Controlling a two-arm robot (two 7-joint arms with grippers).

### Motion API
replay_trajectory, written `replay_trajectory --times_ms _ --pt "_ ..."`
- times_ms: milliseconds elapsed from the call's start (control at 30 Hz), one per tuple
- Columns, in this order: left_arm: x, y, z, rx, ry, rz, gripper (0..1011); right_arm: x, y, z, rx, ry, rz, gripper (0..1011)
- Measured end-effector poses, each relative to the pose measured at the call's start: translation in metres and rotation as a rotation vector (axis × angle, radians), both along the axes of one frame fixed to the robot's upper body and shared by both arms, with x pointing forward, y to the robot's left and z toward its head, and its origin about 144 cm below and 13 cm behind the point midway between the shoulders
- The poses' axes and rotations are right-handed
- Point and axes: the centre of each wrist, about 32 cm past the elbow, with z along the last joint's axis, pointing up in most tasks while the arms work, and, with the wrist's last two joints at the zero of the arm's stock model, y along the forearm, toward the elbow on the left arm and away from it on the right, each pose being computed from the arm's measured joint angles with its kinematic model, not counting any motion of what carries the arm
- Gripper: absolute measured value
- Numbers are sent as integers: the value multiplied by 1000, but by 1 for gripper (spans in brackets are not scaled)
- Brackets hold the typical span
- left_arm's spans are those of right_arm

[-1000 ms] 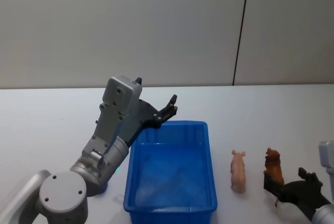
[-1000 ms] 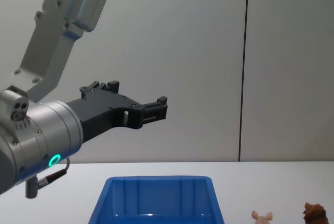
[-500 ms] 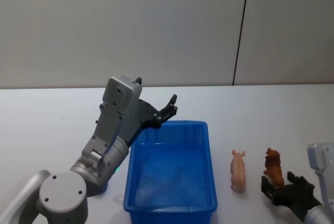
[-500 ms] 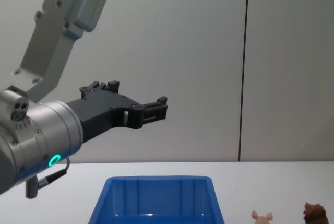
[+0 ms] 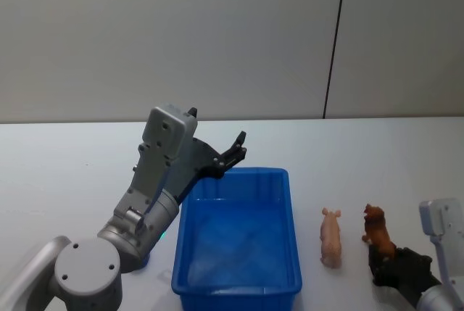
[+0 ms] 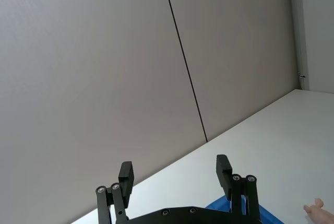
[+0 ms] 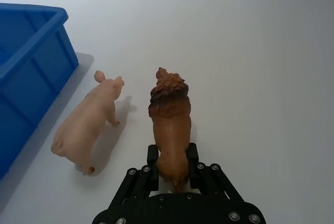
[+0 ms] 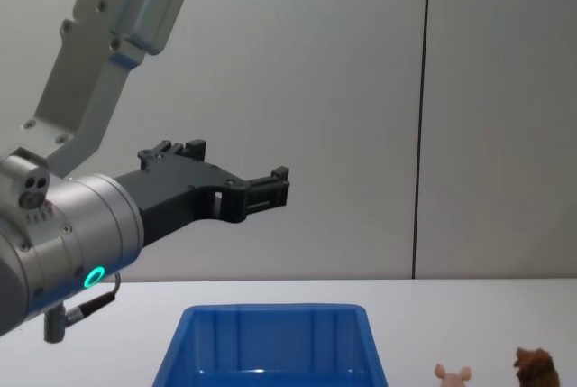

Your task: Pick up the two dolls from the table and place them into the box.

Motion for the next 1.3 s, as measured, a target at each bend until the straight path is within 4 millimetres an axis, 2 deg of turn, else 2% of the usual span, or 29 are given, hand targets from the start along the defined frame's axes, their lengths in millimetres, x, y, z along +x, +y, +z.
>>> replay_trajectory --times_ms 267,800,1300 --pt "0 0 0 0 0 0 1001 -2 4 6 -11 -39 13 286" --pt "0 0 0 0 0 0 1001 -7 9 34 -21 -225 106 286" --pt "0 0 0 0 0 0 1001 8 15 51 31 -288 286 286"
